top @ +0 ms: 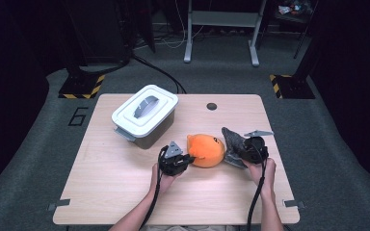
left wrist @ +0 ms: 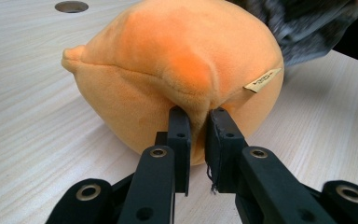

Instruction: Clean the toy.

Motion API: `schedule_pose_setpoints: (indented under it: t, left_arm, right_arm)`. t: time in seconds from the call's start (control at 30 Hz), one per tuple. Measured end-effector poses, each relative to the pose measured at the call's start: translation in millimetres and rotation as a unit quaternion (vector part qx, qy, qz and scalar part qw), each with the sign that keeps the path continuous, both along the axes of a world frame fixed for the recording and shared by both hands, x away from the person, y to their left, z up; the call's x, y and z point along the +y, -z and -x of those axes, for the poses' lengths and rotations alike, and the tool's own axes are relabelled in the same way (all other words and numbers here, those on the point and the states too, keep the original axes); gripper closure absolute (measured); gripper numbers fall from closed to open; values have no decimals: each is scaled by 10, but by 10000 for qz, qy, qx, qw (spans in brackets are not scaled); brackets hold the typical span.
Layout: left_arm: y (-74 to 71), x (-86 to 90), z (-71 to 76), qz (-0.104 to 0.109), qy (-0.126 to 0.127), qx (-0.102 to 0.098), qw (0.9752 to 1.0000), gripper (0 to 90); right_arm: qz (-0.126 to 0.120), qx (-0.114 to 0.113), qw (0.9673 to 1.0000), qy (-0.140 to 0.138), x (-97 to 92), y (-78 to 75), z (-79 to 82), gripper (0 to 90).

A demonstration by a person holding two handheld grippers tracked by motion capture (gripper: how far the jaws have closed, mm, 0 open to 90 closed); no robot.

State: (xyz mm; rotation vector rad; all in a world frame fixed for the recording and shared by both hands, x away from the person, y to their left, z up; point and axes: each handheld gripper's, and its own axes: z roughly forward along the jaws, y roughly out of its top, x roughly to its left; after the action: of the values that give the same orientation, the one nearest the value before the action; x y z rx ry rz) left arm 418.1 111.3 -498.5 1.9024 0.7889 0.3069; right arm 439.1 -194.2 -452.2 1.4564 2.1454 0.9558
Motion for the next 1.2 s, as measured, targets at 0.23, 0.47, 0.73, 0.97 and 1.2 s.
schedule_pose_setpoints:
  t: [0.23,0.47,0.73,0.97,1.2]
  left_arm:
    - [-1,1,-2,-9,1,-11,10000,805]
    - [-1,10,-7,-5,34,-5,10000,798]
    - [7,52,4,129,110,-159,9997,661]
    - [16,26,17,-175,84,-534,9984,407]
    - [51,-72,20,-590,160,-683,9958,370]
  right_arm:
    - [125,-430,9981,-417,213,-311,160,714]
    - [291,-253,9960,-809,579,-330,100,713]
    - [172,-36,9967,-790,572,-225,-42,714]
    - [156,-16,9968,-787,544,-223,-85,713]
    - [159,14,9970,-764,545,-231,-111,712]
